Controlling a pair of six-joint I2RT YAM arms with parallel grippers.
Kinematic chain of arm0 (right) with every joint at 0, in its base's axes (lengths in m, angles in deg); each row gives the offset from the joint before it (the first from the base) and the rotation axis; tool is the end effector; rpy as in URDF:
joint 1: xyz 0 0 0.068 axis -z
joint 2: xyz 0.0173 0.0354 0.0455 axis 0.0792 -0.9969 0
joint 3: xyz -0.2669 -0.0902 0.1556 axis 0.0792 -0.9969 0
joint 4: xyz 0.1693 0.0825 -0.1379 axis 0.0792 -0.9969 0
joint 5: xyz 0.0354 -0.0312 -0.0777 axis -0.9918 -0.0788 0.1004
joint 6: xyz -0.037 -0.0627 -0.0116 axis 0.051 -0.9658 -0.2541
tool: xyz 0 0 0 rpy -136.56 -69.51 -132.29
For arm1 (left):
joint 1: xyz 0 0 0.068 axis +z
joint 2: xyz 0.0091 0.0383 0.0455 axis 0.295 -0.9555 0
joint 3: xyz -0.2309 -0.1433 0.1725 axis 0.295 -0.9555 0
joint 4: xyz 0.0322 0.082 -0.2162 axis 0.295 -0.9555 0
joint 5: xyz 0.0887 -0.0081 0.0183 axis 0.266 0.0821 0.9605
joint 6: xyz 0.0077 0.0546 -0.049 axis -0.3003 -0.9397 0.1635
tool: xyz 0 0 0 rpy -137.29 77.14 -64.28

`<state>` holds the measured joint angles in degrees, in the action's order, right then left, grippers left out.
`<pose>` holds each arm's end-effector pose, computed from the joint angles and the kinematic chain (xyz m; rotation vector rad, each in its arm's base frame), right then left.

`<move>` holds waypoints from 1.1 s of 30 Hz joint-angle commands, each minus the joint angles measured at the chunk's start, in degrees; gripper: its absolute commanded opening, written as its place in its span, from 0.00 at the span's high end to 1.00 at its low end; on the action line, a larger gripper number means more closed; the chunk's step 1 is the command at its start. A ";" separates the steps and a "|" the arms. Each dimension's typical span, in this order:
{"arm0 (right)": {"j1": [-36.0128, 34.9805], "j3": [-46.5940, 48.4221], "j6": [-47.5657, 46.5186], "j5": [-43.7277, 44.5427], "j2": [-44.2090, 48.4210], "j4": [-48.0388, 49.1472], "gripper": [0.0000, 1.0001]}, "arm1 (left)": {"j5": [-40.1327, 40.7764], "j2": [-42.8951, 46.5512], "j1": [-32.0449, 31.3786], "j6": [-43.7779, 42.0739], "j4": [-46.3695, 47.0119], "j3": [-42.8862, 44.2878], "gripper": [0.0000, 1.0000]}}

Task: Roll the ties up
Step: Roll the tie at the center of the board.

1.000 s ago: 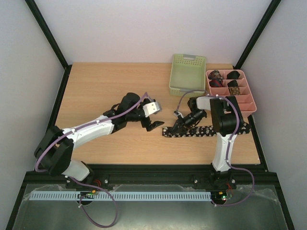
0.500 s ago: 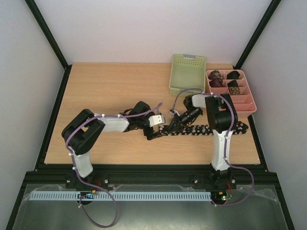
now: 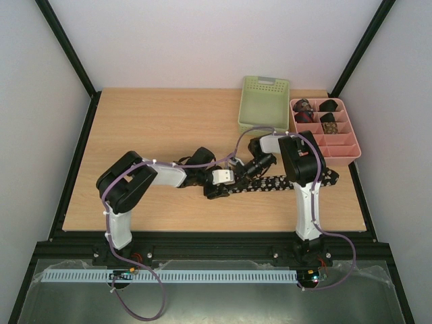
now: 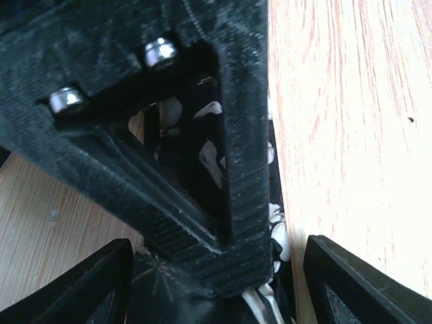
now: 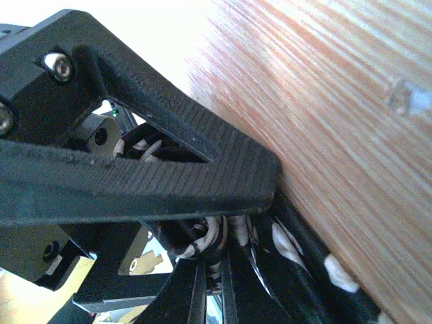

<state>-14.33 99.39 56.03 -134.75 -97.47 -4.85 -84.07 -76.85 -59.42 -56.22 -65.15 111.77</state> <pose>0.3365 0.1712 0.1282 0.6127 -2.5044 -1.4631 0.2641 -0.2816 0.1707 1.6406 1.6774 -0.6898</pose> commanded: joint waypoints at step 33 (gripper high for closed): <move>0.77 -2.98 4.99 19.52 0.73 6.18 0.99 | -3.71 6.12 4.35 -1.97 0.90 -10.68 0.33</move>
<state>-14.00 98.38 59.68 -128.50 -95.30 -0.83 -86.41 -73.61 -56.01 -58.78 -64.05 106.43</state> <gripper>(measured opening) 0.040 0.625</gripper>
